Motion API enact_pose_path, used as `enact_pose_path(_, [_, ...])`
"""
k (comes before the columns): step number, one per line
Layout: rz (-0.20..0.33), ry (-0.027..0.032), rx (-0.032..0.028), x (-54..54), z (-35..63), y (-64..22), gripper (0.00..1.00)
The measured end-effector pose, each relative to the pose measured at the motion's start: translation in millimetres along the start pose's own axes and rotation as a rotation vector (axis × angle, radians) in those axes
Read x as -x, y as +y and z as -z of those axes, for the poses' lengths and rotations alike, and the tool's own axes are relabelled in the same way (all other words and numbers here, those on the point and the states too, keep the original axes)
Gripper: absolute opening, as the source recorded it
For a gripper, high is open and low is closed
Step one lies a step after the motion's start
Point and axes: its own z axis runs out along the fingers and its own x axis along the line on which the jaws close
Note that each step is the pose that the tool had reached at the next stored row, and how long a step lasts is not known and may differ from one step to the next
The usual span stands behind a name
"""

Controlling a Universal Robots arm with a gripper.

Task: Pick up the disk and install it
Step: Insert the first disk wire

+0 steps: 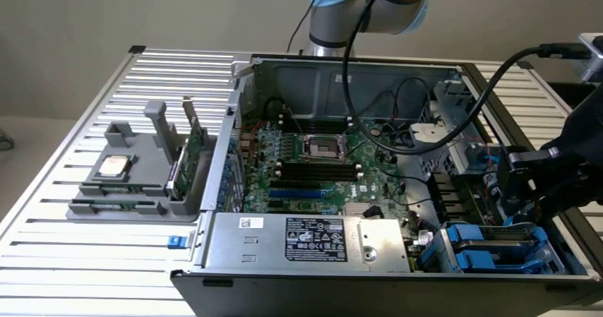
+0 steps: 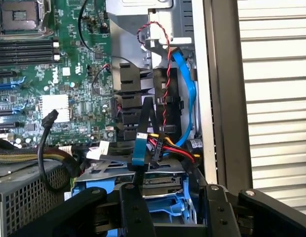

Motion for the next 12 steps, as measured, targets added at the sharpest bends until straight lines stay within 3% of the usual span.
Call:
enact_pose_path(2, [-0.014, 0.0081, 0.0054, -0.4, 0.4, 0.0, 0.48])
enact_pose_path(5, [-0.039, 0.0107, 0.0200, -1.2, 1.4, 0.1, 0.48])
enact_pose_path(8, [-0.067, 0.0094, 0.0358, -2.0, 2.1, 0.1, 0.48])
enact_pose_path(10, [-0.090, 0.0068, 0.0404, -2.2, 2.4, 0.1, 0.48])
enact_pose_path(12, [-0.120, 0.0028, 0.0408, -2.2, 2.1, 0.1, 0.48])
